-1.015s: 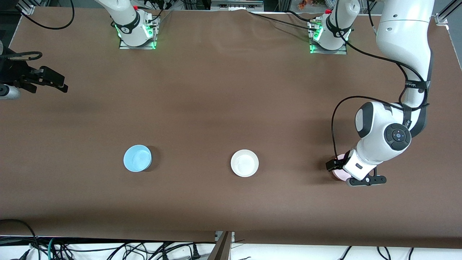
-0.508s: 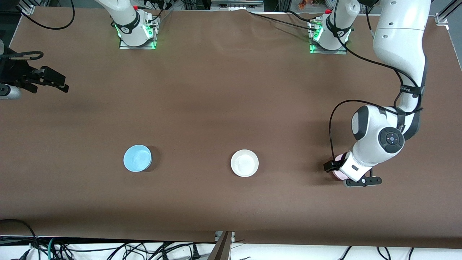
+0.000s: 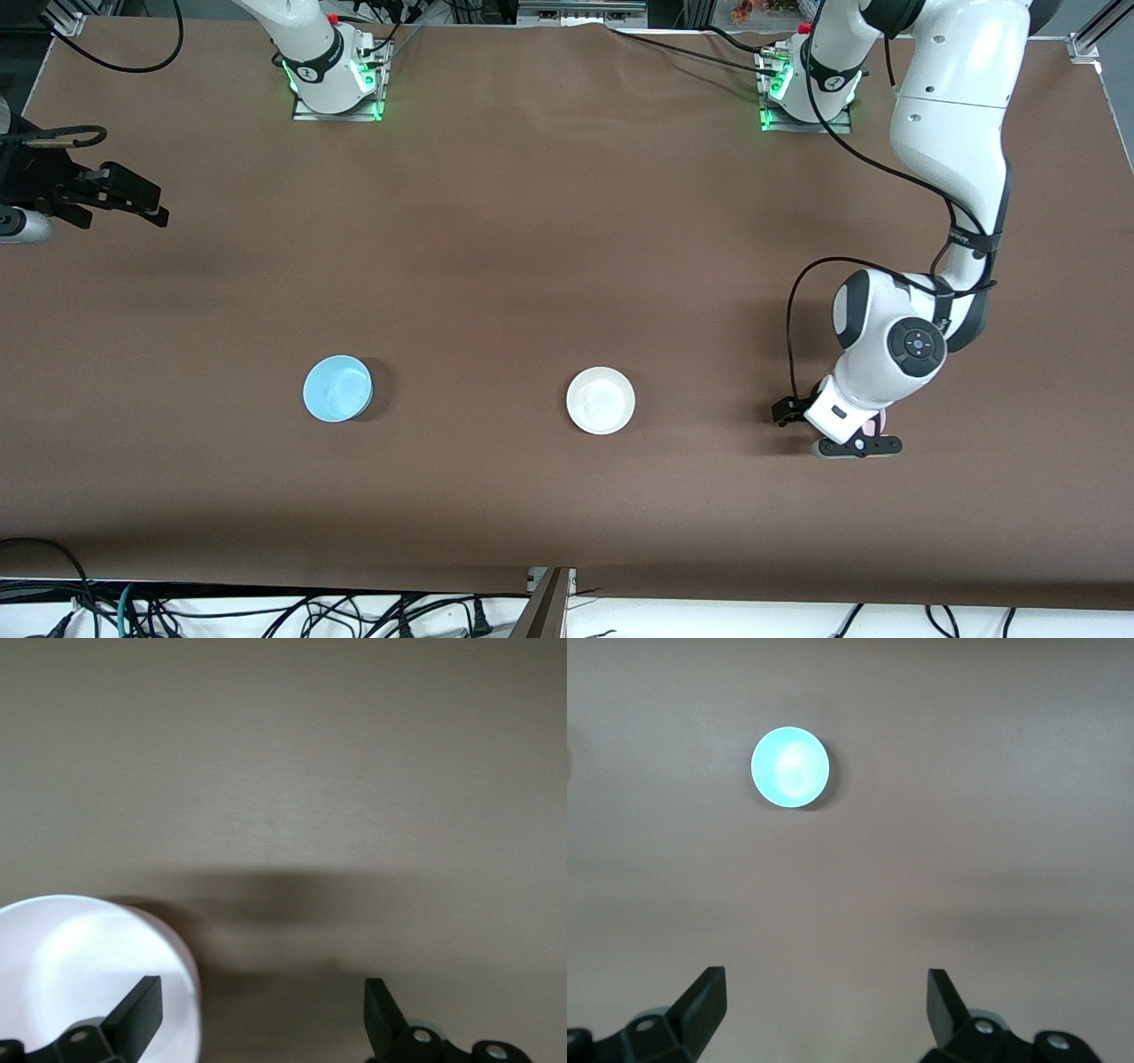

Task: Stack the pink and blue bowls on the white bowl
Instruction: 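Lower the open left gripper onto the pink bowl's rim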

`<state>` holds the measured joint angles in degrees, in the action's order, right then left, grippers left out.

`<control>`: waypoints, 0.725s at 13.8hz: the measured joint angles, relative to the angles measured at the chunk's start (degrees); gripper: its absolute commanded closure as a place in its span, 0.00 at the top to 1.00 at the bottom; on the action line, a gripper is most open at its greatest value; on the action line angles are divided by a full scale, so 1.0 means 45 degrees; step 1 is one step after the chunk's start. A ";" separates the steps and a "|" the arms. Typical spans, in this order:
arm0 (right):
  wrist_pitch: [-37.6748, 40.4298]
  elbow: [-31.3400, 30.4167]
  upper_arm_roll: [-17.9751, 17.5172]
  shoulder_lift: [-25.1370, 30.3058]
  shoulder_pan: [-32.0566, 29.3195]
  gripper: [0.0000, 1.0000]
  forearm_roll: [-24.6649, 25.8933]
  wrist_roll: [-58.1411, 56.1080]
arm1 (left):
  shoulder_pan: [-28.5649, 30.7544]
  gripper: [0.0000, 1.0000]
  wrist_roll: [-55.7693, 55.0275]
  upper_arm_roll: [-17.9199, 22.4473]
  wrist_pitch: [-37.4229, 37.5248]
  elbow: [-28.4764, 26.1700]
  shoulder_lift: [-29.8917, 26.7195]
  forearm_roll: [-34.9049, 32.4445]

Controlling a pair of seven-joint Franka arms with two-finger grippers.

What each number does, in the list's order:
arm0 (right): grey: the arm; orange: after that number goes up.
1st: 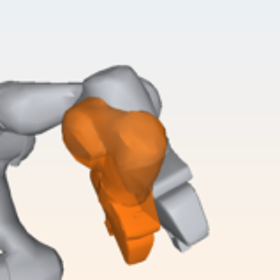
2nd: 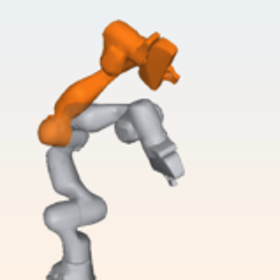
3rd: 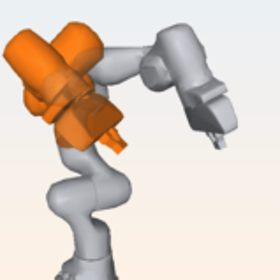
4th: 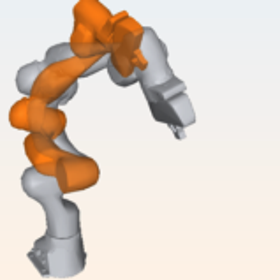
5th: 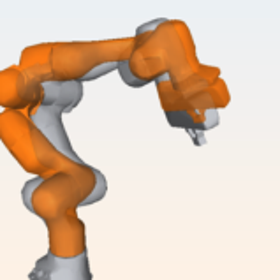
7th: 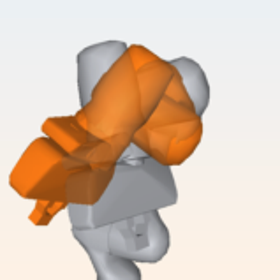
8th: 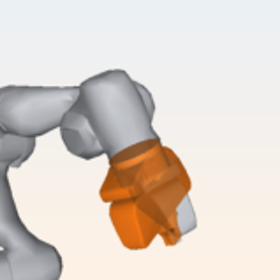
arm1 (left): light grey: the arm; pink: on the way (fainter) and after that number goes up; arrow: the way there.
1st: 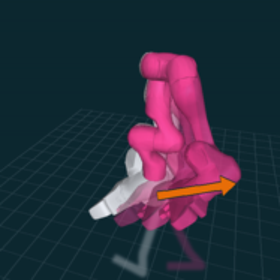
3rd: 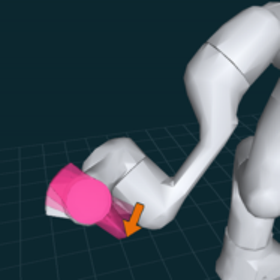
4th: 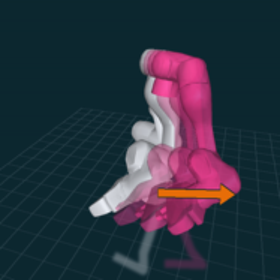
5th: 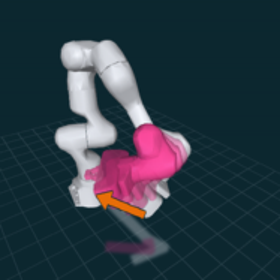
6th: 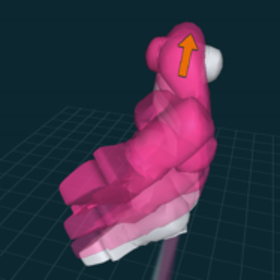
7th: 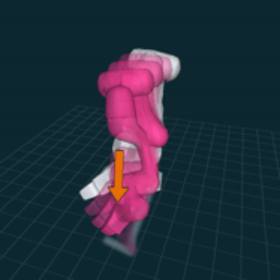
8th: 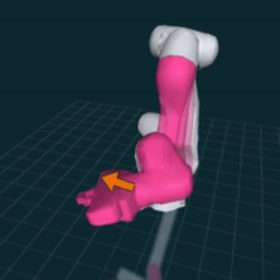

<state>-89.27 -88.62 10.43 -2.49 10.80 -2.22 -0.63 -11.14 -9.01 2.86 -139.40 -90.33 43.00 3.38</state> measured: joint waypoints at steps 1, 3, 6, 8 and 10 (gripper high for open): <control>0.0000 0.0000 0.0000 0.0000 0.0000 1.00 0.0000 0.0000 | -0.0073 1.00 0.0155 -0.0002 -0.0013 0.0000 0.0025 0.0000; 0.0000 0.0000 0.0000 0.0000 0.0000 1.00 0.0000 0.0000 | -0.0049 1.00 0.0678 0.0038 -0.0016 0.0001 0.0032 0.0000; 0.0000 0.0000 0.0000 0.0000 0.0000 1.00 0.0000 0.0000 | 0.0198 1.00 0.1106 0.0094 -0.0016 0.0001 0.0033 0.0000; 0.0000 0.0000 0.0000 0.0000 0.0000 1.00 0.0000 0.0000 | 0.0230 1.00 0.1147 0.0099 -0.0016 0.0001 0.0033 0.0000; 0.0000 0.0000 0.0000 0.0000 0.0000 1.00 0.0000 0.0000 | 0.0242 1.00 0.1220 0.0100 -0.0016 0.0001 0.0034 0.0000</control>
<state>-89.27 -88.62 10.44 -2.49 10.80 -2.22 -0.63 -10.05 -3.52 3.31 -139.47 -90.33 43.15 3.38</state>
